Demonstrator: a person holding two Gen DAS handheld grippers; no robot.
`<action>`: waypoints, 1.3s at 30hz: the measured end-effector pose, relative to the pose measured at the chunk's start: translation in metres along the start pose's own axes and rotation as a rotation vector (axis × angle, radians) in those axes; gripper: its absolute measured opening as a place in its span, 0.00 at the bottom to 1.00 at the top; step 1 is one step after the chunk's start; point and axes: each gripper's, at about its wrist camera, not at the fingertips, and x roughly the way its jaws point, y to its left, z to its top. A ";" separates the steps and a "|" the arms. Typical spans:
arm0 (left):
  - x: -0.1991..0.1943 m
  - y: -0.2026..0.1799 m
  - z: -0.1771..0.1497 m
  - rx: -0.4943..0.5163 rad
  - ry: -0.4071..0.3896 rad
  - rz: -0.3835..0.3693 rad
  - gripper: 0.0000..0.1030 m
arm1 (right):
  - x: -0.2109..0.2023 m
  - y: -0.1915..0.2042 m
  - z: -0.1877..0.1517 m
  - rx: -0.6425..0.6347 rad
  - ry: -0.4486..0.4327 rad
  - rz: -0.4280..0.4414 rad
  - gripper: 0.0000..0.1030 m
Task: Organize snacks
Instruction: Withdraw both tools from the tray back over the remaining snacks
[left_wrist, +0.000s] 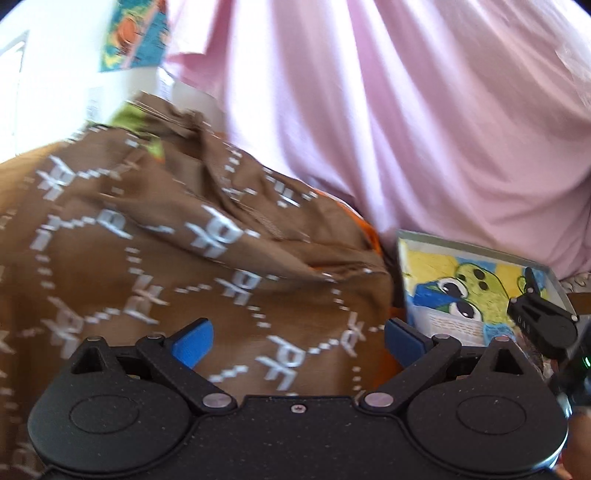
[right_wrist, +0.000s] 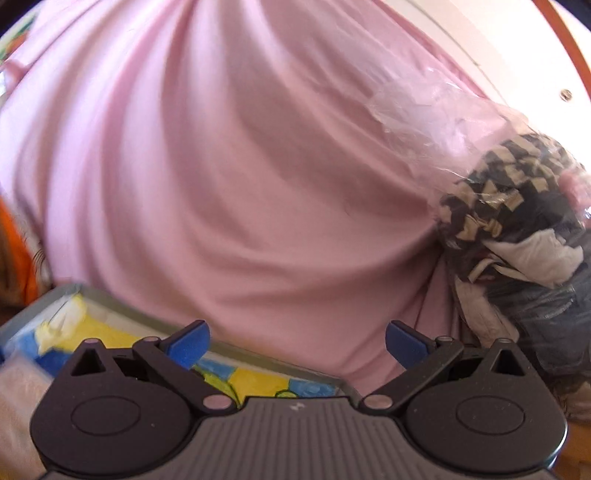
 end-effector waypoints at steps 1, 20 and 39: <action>-0.005 0.004 0.000 0.002 -0.007 0.007 0.97 | -0.002 -0.001 0.003 0.025 -0.011 0.012 1.00; -0.001 0.009 -0.026 0.002 0.027 -0.025 0.97 | -0.049 -0.013 0.003 0.060 -0.046 0.149 1.00; -0.043 0.018 -0.059 0.083 0.033 -0.028 0.99 | -0.174 -0.026 -0.008 0.006 0.136 0.637 1.00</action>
